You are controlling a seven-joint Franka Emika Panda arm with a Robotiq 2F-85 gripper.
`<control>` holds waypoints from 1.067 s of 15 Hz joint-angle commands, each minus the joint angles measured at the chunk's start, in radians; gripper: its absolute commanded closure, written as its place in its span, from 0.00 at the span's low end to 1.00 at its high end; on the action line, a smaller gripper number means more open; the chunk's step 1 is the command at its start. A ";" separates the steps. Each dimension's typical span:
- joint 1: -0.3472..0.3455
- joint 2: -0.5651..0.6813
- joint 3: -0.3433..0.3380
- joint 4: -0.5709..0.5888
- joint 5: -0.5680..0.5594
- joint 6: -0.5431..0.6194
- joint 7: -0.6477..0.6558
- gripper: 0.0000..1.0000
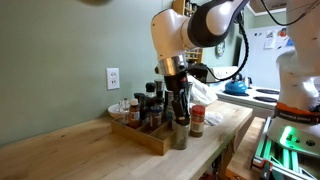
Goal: Put the orange lid on the bottle on the right and the black lid on the container on the left
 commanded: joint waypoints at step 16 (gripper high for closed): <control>0.011 0.050 -0.021 0.027 0.046 0.028 0.031 0.69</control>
